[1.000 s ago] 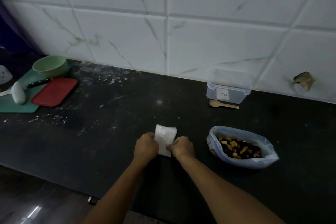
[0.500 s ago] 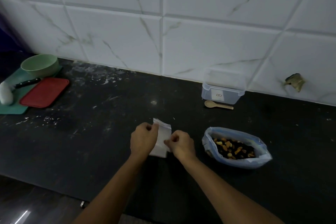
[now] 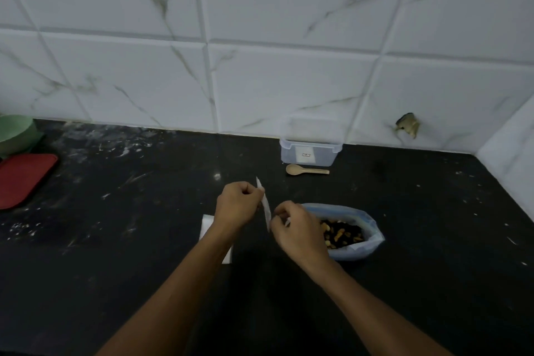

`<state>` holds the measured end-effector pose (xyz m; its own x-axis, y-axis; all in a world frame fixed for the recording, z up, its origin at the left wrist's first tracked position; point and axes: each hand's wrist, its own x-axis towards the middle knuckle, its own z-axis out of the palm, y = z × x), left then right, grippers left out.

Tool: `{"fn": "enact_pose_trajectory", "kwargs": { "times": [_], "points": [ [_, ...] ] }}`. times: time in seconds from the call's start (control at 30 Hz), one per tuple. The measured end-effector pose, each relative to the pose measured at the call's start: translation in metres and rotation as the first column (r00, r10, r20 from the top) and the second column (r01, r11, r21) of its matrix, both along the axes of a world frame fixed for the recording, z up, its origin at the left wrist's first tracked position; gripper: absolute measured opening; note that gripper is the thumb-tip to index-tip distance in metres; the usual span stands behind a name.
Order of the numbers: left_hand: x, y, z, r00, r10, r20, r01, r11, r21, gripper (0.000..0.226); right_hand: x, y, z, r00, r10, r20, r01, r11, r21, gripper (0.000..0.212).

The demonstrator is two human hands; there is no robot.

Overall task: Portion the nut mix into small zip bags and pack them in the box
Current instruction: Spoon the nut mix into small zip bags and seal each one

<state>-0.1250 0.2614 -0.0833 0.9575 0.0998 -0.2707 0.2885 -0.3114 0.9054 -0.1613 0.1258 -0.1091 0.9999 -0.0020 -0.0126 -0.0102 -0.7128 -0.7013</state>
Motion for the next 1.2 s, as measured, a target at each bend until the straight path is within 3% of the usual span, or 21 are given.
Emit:
{"fn": "enact_pose_trajectory", "kwargs": {
  "times": [0.1, 0.2, 0.4, 0.53, 0.6, 0.67, 0.77, 0.83, 0.97, 1.07, 1.17, 1.2],
  "points": [
    [0.0, -0.019, 0.002, 0.99, -0.138, -0.014, 0.139, 0.989, 0.047, 0.018, 0.003, -0.018, 0.011, 0.992, -0.123, 0.013, 0.121, 0.987, 0.104, 0.013],
    [-0.001, -0.037, 0.005, 0.972, -0.231, -0.032, 0.232, 0.972, 0.04, 0.018, 0.011, -0.029, 0.021, 0.986, -0.145, -0.085, 0.163, 0.95, 0.265, 0.023],
    [-0.002, -0.052, -0.003, 0.954, -0.263, -0.143, 0.213, 0.933, -0.289, 0.026, 0.008, -0.051, 0.028, 0.95, -0.073, -0.303, 0.229, 0.823, 0.519, 0.022],
    [0.0, -0.055, -0.008, 0.925, -0.323, -0.2, 0.241, 0.905, -0.35, 0.027, 0.008, -0.061, 0.026, 0.936, -0.045, -0.35, 0.24, 0.807, 0.539, 0.013],
    [0.0, -0.057, -0.009, 0.922, -0.325, -0.211, 0.243, 0.909, -0.337, 0.025, 0.01, -0.066, 0.026, 0.934, -0.05, -0.354, 0.237, 0.829, 0.507, 0.012],
    [0.002, -0.057, -0.006, 0.935, -0.296, -0.194, 0.238, 0.932, -0.274, 0.023, 0.014, -0.071, 0.024, 0.948, -0.104, -0.301, 0.216, 0.905, 0.367, 0.011],
    [0.005, -0.056, -0.001, 0.95, -0.302, -0.077, 0.309, 0.946, 0.102, 0.02, 0.015, -0.079, 0.023, 0.972, -0.185, -0.146, 0.201, 0.974, 0.106, 0.013],
    [0.006, -0.056, 0.002, 0.936, -0.35, -0.016, 0.331, 0.867, 0.372, 0.02, 0.013, -0.08, 0.024, 0.982, -0.18, -0.062, 0.178, 0.984, -0.032, 0.011],
    [0.004, -0.058, 0.014, 0.933, -0.359, 0.005, 0.278, 0.73, 0.624, 0.023, 0.01, -0.074, 0.029, 0.992, -0.122, 0.024, 0.125, 0.957, -0.263, 0.009],
    [0.004, -0.057, 0.022, 0.926, -0.372, 0.067, 0.255, 0.746, 0.615, 0.022, 0.012, -0.074, 0.037, 0.991, -0.104, 0.081, 0.123, 0.951, -0.283, 0.012],
    [0.002, -0.054, 0.021, 0.893, -0.417, 0.167, 0.323, 0.855, 0.407, 0.015, 0.017, -0.075, 0.044, 0.988, -0.109, 0.111, 0.13, 0.97, -0.207, 0.014],
    [0.001, -0.053, 0.018, 0.878, -0.442, 0.184, 0.365, 0.866, 0.341, 0.03, 0.019, -0.076, 0.045, 0.987, -0.109, 0.114, 0.129, 0.975, -0.181, 0.014]
  ]
}}
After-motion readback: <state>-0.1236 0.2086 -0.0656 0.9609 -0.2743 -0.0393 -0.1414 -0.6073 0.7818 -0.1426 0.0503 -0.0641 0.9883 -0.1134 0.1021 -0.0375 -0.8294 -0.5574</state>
